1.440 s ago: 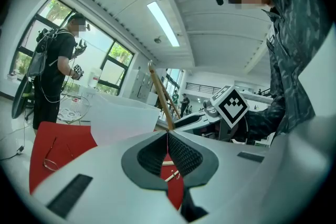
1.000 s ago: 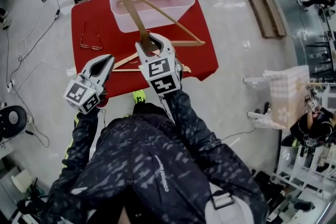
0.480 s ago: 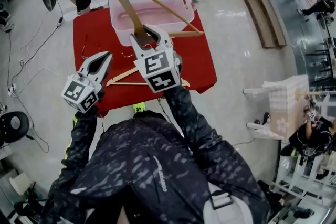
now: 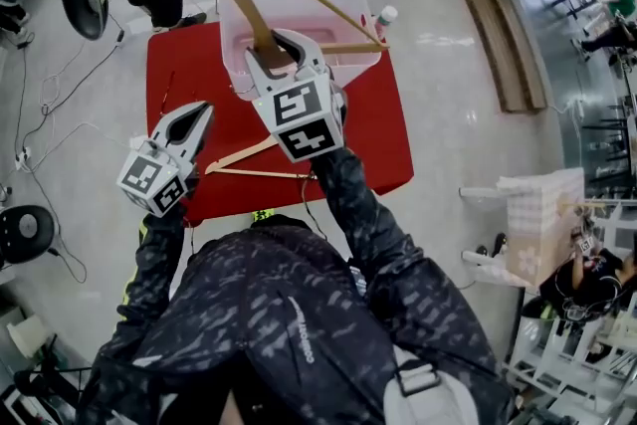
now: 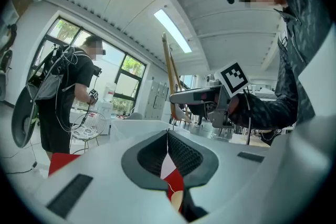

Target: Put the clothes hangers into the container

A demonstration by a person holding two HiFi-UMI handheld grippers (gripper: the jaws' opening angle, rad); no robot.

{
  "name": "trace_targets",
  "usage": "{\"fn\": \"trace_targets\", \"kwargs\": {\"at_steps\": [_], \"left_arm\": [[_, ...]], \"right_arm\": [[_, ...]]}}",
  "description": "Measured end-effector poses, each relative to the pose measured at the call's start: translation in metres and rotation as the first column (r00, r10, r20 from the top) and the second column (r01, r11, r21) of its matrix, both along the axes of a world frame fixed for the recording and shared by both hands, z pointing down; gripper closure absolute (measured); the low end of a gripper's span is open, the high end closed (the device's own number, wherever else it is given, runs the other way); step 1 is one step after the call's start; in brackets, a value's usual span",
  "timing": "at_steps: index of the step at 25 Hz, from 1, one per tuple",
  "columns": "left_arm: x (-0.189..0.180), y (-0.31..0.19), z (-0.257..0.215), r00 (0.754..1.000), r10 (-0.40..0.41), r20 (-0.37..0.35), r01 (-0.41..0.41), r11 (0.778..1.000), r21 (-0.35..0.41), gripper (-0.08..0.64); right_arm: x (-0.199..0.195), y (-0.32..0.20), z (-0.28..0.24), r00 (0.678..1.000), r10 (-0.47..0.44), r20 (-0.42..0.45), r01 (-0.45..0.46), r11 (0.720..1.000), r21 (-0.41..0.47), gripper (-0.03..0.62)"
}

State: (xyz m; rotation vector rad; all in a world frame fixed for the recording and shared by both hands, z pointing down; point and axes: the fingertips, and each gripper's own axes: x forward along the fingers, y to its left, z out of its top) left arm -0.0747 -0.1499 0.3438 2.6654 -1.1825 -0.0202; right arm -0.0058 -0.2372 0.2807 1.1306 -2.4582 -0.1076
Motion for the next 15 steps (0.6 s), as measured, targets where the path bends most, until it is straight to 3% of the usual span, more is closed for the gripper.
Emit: {"fn": "trace_targets", "kwargs": {"at_steps": [15], "left_arm": [[-0.014, -0.029, 0.027, 0.996, -0.086, 0.0, 0.086, 0.994, -0.065, 0.548]], "right_arm": [[-0.005, -0.1, 0.034, 1.0, -0.025, 0.011, 0.025, 0.999, -0.046, 0.422]]}}
